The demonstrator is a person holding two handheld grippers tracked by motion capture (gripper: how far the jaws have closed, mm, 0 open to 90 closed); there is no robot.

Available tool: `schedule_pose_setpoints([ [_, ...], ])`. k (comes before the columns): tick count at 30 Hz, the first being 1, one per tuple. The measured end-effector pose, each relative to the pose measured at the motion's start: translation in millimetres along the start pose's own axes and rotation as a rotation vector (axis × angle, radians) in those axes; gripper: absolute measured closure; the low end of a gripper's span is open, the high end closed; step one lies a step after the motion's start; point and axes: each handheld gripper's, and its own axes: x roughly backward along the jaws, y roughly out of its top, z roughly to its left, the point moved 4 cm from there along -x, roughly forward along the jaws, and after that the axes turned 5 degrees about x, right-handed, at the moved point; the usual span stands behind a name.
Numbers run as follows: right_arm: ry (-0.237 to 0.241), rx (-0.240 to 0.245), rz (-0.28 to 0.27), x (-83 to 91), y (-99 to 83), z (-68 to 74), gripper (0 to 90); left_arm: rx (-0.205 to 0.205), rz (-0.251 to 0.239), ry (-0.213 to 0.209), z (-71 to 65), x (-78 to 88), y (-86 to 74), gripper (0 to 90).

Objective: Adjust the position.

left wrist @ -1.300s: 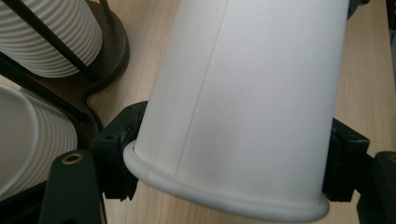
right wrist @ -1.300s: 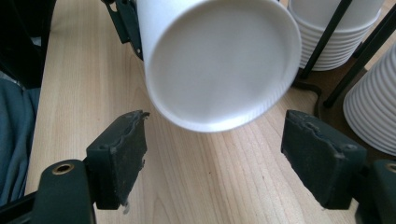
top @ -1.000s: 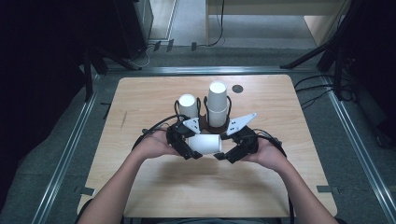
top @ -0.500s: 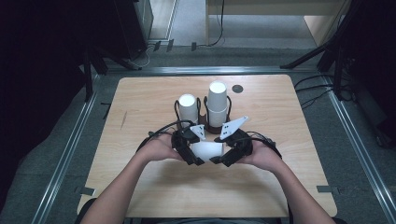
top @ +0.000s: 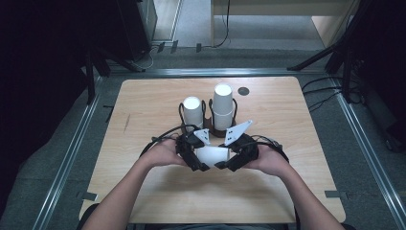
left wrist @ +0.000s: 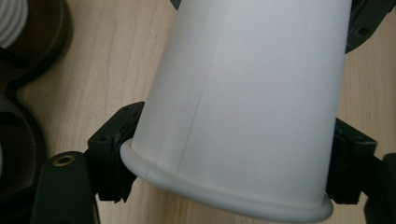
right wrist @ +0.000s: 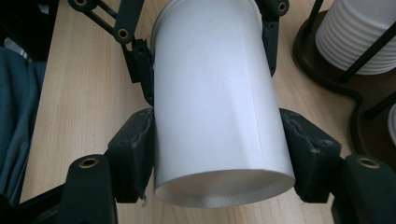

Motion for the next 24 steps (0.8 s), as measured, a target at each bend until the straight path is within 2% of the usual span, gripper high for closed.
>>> schedule_pose_setpoints([
  [1,-0.006,0.007,-0.005,0.8,0.2,-0.5,33.5,0.008,-0.013,0.006,0.7,1.8,0.5,12.3],
  [2,-0.006,0.007,-0.005,0.8,0.2,-0.5,33.5,0.008,-0.013,0.006,0.7,1.8,0.5,11.0],
  [4,-0.007,0.002,-0.021,4.3,0.7,-0.3,33.4,0.031,-0.056,0.013,3.2,7.4,1.0,7.7],
  [7,-0.009,-0.007,-0.034,7.0,0.9,-1.3,33.4,0.036,-0.082,0.007,3.9,11.0,0.9,7.8],
  [8,-0.011,-0.02,-0.037,9.4,0.3,-2.4,33.3,0.041,-0.107,0.005,3.8,14.0,1.1,7.7],
  [11,-0.017,-0.017,-0.056,12.2,-0.4,-4.4,33.2,0.046,-0.131,0.004,3.3,17.1,1.5,7.7],
  [12,-0.016,-0.017,-0.063,13.1,-0.4,-4.6,33.1,0.044,-0.148,0.011,2.6,18.7,2.0,7.8],
  [13,-0.013,-0.021,-0.069,14.1,-0.3,-3.7,33.1,0.055,-0.184,-0.005,1.5,22.2,2.7,7.8],
  [14,-0.013,-0.021,-0.069,14.1,-0.3,-3.7,33.1,0.055,-0.184,-0.005,1.5,22.2,2.7,7.8],
  [15,-0.012,-0.021,-0.081,15.8,0.2,-3.7,33.1,0.063,-0.208,-0.014,0.3,24.1,3.0,7.8],
  [21,-0.005,-0.022,-0.113,19.3,2.1,-3.3,33.1,0.072,-0.241,-0.031,-1.9,26.1,2.4,7.8],
  [22,-0.002,-0.023,-0.124,20.6,2.8,-3.5,33.1,0.079,-0.262,-0.032,-1.9,27.1,2.5,7.9],
  [23,-0.002,-0.023,-0.124,20.6,2.8,-3.5,33.1,0.079,-0.262,-0.032,-1.9,27.1,2.5,8.0],
  [24,0.004,-0.022,-0.138,22.0,3.4,-3.5,33.0,0.087,-0.289,-0.04,-1.8,28.8,3.1,8.7],
])
